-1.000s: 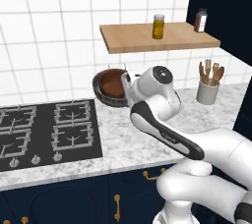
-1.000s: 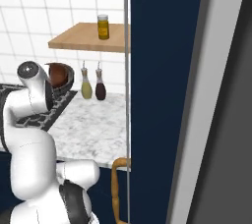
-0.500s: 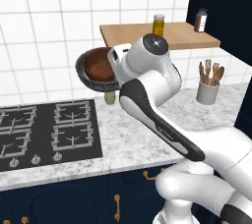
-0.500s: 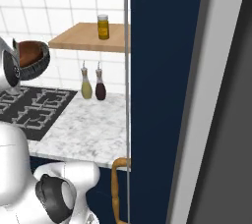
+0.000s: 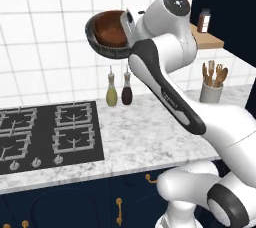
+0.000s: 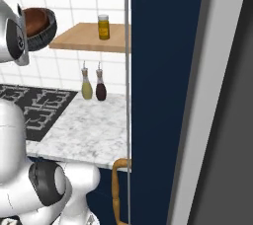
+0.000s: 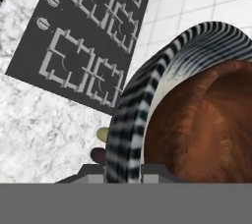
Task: Pick up the bowls on the counter and stack them on top of one another in the open cabinet. Place the smaller bowl on top of the larger bowl.
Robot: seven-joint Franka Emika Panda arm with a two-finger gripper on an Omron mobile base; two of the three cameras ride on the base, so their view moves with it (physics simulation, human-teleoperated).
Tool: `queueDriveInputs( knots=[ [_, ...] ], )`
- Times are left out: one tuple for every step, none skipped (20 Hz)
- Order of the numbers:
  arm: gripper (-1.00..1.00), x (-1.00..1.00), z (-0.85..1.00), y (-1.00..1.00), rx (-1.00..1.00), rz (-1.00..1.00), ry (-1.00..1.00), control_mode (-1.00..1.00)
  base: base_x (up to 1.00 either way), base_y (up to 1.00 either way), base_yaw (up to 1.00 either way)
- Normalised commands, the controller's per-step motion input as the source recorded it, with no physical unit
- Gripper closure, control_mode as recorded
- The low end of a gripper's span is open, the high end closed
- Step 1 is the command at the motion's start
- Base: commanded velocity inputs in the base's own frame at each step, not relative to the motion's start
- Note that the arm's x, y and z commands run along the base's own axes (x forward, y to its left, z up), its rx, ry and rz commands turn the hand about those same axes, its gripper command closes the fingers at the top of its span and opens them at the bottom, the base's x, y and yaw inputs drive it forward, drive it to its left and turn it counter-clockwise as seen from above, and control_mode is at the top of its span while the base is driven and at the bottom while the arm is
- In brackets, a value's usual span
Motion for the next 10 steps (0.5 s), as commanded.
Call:
queueDriveInputs(
  knots=[
    [1.0, 1.0, 0.43, -0.41, 0.0, 0.0, -0.05, -1.0, 0.0, 0.0, 0.0],
    [1.0, 1.0, 0.06, -0.19, 0.0, 0.0, 0.0, -1.0, 0.0, 0.0, 0.0],
    [1.0, 1.0, 0.05, -0.16, 0.0, 0.0, 0.0, -1.0, 0.0, 0.0, 0.0],
    [1.0, 1.0, 0.0, -0.09, -0.01, 0.0, 0.0, -1.0, 0.0, 0.0, 0.0],
    [1.0, 1.0, 0.0, -0.08, -0.01, -0.02, 0.0, -1.0, 0.0, 0.0, 0.0],
    [1.0, 1.0, -0.04, -0.07, -0.01, -0.02, 0.0, -1.0, 0.0, 0.0, 0.0],
    [1.0, 1.0, -0.21, -0.14, 0.0, -0.01, 0.0, -1.0, 0.0, 0.0, 0.0],
    [1.0, 1.0, -0.16, -0.11, -0.02, -0.01, 0.0, -1.0, 0.0, 0.0, 0.0],
    [1.0, 1.0, -0.17, -0.19, -0.02, -0.04, 0.0, -1.0, 0.0, 0.0, 0.0],
    [1.0, 1.0, -0.11, -0.2, -0.03, -0.07, 0.0, -1.0, 0.0, 0.0, 0.0]
  ],
)
